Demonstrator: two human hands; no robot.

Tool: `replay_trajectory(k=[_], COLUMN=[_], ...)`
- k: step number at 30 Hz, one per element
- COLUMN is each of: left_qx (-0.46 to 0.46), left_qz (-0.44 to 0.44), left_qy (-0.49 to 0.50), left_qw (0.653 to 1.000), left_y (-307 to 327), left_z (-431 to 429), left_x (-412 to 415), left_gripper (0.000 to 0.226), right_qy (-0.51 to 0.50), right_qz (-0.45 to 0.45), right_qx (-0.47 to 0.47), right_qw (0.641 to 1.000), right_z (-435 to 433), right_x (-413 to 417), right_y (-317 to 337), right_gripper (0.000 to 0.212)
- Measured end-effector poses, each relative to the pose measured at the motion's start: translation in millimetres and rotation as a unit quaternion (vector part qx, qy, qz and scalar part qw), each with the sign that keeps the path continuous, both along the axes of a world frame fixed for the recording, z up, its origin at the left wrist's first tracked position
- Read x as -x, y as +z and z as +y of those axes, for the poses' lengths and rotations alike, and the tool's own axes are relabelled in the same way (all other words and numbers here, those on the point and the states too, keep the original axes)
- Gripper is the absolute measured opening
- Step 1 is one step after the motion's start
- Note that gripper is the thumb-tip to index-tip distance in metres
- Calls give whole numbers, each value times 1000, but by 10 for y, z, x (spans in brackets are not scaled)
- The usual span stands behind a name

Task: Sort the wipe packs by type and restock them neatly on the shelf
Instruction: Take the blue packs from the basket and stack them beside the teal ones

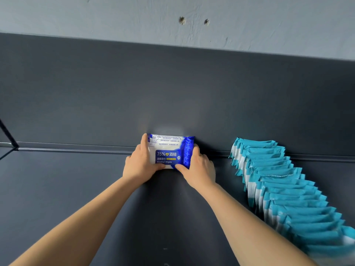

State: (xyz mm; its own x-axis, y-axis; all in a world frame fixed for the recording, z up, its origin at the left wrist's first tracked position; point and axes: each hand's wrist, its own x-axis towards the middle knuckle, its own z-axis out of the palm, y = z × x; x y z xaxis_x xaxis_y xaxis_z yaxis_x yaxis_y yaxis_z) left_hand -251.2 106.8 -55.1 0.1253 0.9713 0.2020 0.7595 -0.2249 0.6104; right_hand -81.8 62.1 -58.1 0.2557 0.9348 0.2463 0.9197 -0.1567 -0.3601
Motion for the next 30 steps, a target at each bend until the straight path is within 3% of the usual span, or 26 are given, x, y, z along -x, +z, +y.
replay_trajectory(k=[4,7,12,18,21,30], left_qx=[-80,-143,-173,-261,-260,-249], left_qz=[80,132,228,312,342,348], left_qy=[14,16,-12,-85,-120,-276], left_qw=[993,981,958,910,895,860], left_y=[6,-26,-11,-64,-23,180], left_z=[-118,-190,-311,-367,-444,-902], left_x=[-12,-46,-82,-66,-63,-68], left_gripper=[112,100,83,53,39,27], right_qy=[7,18,40,18,-1,-132], right_qz=[14,1,-61,-119,-137,-147], right_qx=[41,55,49,51,51,51], right_qw=[999,998,996,991,989,979], right_z=[-114,-237,-498,-808,-978,-1867], right_x=[-65,-99,-170,-130,-56,354], right_y=[18,27,60,69,114,237], right_gripper=[91,77,44,38,38,35])
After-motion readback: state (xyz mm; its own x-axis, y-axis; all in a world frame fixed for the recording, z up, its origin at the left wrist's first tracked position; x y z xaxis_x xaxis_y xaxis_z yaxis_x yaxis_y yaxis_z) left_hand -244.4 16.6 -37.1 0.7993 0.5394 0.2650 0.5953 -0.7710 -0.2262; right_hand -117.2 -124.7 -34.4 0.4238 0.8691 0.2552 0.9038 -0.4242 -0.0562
